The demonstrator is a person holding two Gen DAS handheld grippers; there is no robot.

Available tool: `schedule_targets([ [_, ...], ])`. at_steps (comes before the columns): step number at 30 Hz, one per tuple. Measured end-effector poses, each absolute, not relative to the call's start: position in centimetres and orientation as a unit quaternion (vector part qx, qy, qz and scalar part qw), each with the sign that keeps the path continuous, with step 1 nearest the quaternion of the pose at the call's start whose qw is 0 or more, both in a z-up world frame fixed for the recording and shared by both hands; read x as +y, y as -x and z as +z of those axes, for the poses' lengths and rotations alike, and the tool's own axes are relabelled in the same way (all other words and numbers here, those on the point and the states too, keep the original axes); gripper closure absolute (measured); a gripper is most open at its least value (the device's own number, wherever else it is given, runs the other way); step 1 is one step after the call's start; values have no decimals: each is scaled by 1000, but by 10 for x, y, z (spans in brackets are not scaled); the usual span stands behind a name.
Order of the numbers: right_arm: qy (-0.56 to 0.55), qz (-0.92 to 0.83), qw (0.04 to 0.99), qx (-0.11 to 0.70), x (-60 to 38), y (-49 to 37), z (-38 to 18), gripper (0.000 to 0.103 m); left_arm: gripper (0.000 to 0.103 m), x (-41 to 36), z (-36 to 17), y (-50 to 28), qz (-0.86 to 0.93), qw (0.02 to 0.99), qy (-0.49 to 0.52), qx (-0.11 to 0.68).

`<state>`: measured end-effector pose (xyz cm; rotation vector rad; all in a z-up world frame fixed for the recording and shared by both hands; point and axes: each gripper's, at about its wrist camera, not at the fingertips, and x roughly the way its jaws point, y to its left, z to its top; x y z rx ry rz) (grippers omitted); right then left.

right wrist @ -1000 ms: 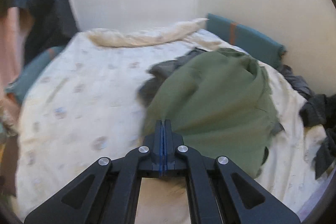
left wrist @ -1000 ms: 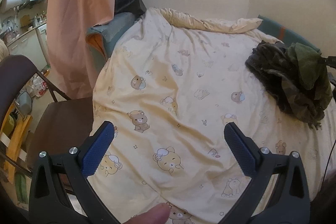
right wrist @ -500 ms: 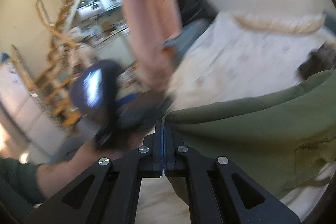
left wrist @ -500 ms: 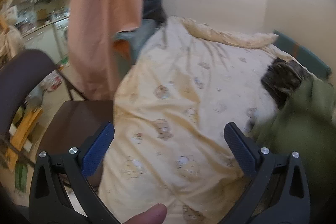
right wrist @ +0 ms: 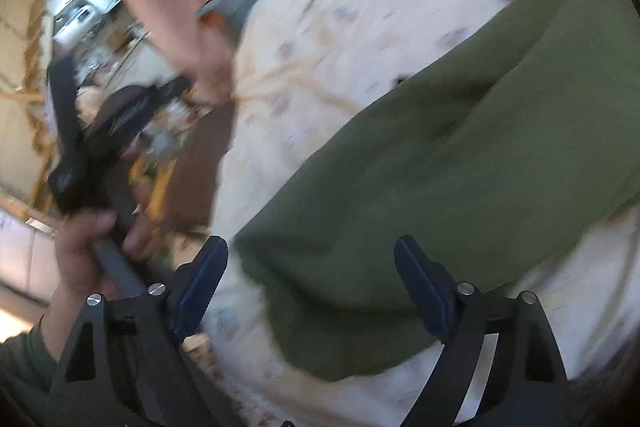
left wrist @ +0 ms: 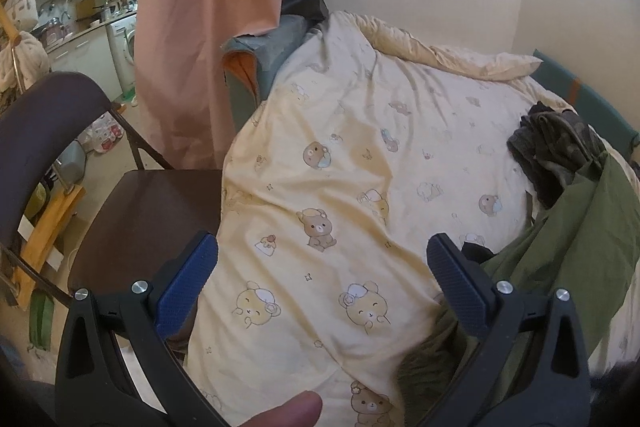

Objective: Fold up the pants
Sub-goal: 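Pull the green pants out of the pile with the right tool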

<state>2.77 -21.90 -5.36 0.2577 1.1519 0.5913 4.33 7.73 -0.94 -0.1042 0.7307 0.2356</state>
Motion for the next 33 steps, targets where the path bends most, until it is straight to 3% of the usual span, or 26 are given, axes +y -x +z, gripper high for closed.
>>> schedule_targets([
  [3,-115,219,797,551,-233,-59,-61,15,0,74,-12,-48,112,924,51,362],
  [8,-188,305,705,612,-209,-66,-88,15,0,75,-11,-50,119,923,49,362],
  [14,-19,312,699,643,-135,-33,-123,14,0,91,-12,-50,135,916,72,370],
  [15,8,299,705,644,-130,-31,-128,26,0,94,-11,-50,139,915,75,371],
  [16,32,292,715,634,-128,-30,-131,65,0,95,-11,-50,141,915,75,370],
  [17,49,286,722,628,-126,-32,-131,82,0,96,-10,-50,143,915,75,370],
  [19,55,273,740,613,-133,-49,-120,98,0,98,-10,-49,142,915,77,370],
  [22,70,227,807,541,-159,-89,-74,98,0,101,-10,-49,142,914,83,372],
  [27,-18,73,882,465,-264,-163,-16,98,0,95,-12,-51,131,913,82,378],
  [30,-128,-28,880,457,-339,-200,-22,97,0,86,-14,-53,120,913,68,383],
  [33,-142,-48,847,510,-368,-222,-56,92,0,78,-19,-55,110,912,59,390],
])
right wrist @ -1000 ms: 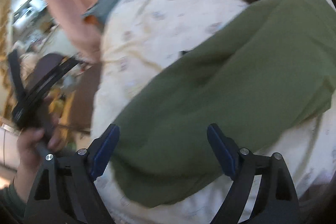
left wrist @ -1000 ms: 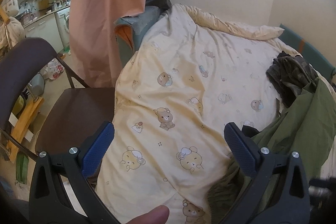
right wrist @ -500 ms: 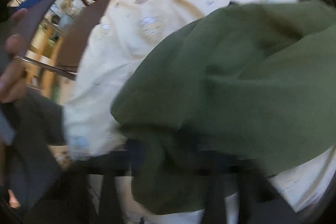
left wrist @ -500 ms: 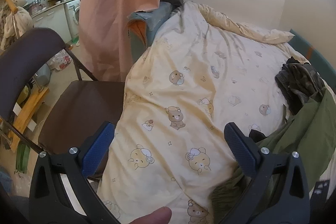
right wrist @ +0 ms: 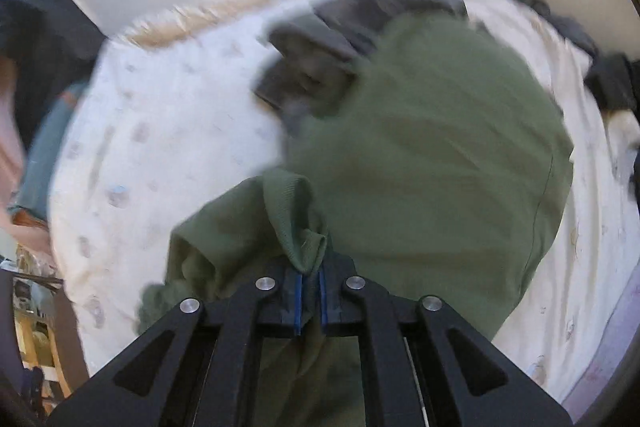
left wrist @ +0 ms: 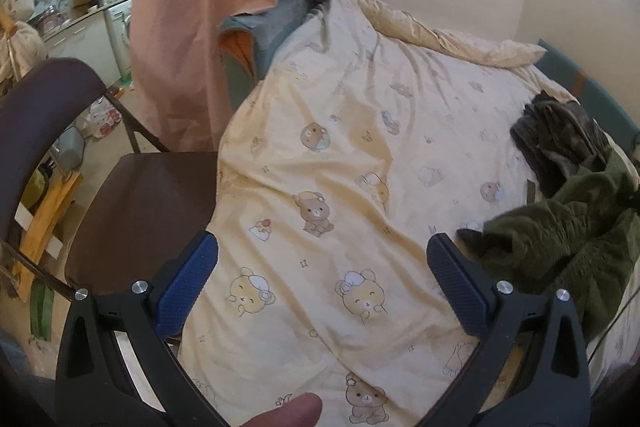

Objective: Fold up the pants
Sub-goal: 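Pull the green pants out of the pile with the right tool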

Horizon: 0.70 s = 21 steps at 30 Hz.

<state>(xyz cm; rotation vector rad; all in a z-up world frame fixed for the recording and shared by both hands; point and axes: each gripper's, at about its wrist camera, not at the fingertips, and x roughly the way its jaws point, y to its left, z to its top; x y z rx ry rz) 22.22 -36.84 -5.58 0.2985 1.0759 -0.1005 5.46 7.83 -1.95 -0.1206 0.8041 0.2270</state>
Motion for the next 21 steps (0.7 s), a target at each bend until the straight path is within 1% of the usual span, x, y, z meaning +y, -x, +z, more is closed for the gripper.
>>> schedule_targets([
  [2,-143,-44,836,528,-373,-220,-66,85,0,75,-22,-56,106,911,54,394],
  [3,-142,-35,833,534,-372,-218,-70,70,0,74,-23,-57,105,911,52,396],
  [4,-141,-21,834,533,-369,-212,-70,38,0,73,-24,-57,104,911,52,396],
  [6,-145,5,845,514,-362,-192,-55,20,0,70,-25,-57,101,910,52,399],
  [9,-128,47,850,508,-348,-155,-34,20,0,65,-26,-58,95,909,50,402],
  [12,-90,102,842,521,-305,-107,-25,15,0,61,-25,-56,90,911,48,400],
  [16,-28,106,825,554,-255,-85,-56,14,0,58,-23,-54,84,913,44,397],
  [21,22,34,821,569,-238,-96,-100,15,0,60,-26,-51,88,911,37,401],
])
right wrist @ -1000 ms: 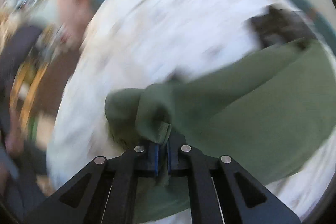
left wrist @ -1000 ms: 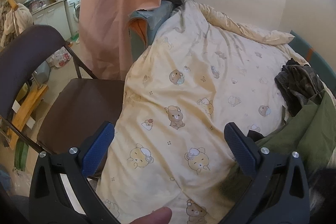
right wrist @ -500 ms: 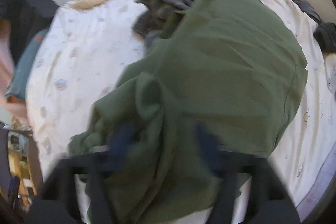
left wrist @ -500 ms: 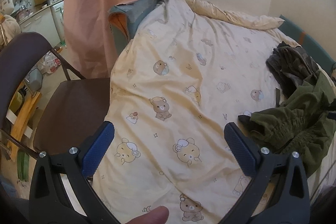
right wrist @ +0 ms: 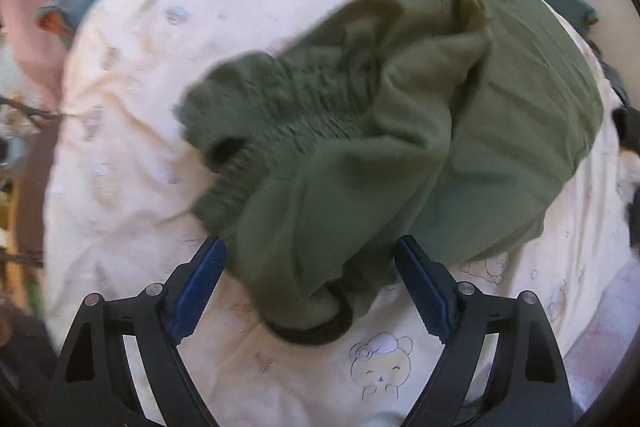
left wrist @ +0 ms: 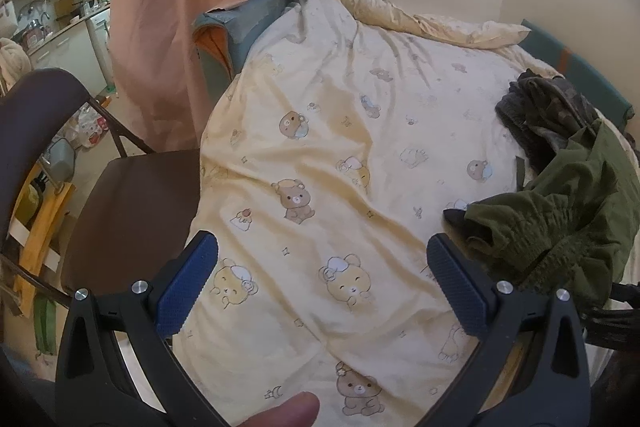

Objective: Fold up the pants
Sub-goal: 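Pull the green pants out of the pile with the right tool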

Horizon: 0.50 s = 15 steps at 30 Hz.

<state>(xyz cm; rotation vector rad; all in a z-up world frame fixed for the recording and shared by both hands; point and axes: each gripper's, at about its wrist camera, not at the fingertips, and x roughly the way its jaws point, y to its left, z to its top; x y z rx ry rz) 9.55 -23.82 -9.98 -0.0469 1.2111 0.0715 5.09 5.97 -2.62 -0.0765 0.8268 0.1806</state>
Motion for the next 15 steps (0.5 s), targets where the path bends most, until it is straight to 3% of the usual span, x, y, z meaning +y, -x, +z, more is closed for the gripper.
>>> schedule_targets([
  [2,30,30,826,562,-234,-97,-100,31,0,62,-26,-50,92,910,37,403],
  [3,39,37,830,555,-231,-98,-99,60,0,63,-26,-50,93,909,38,403],
  [4,48,43,832,551,-228,-99,-97,76,0,64,-26,-50,94,909,40,404],
  [6,48,59,845,529,-225,-100,-78,88,0,66,-25,-50,95,909,44,403],
  [15,73,203,896,388,-187,-74,95,97,0,76,-11,-45,86,914,74,389],
])
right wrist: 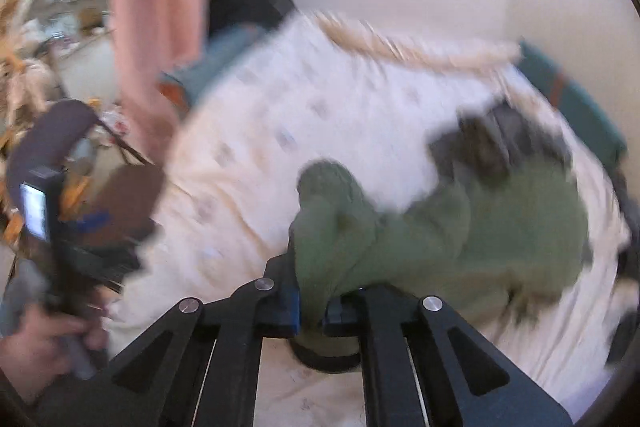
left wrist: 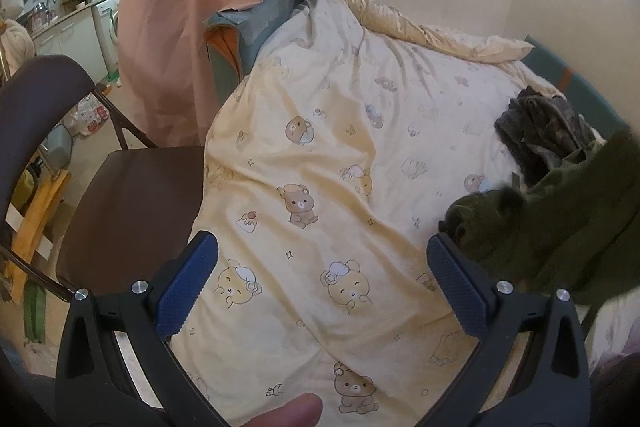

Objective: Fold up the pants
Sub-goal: 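Pull the green pants out of the pile with the right tool, then lift the pants with the right tool while the left tool grasps the waistband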

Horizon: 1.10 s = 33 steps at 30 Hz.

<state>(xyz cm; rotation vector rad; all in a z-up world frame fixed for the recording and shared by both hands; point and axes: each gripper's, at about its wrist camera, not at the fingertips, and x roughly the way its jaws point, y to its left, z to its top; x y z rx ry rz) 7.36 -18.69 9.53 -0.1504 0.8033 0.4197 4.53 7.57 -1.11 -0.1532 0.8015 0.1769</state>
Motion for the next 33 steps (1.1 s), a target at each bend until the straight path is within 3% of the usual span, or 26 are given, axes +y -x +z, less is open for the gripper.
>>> schedule_targets([
  [8,109,302,903,286,-131,-42,217,97,0,102,20,-22,85,920,105,368],
  [21,108,371,916,105,-108,16,398,97,0,151,157,8,-6,947,149,284],
  [26,115,360,922,79,-108,18,438,97,0,104,180,22,-91,955,100,264],
  [30,108,354,925,89,-122,9,437,98,0,80,203,-3,-115,963,67,233],
  [31,101,348,927,93,-129,6,435,98,3,72,206,-15,-122,962,60,237],
  [33,86,343,930,104,-146,0,434,98,25,57,210,-37,-162,953,51,251],
])
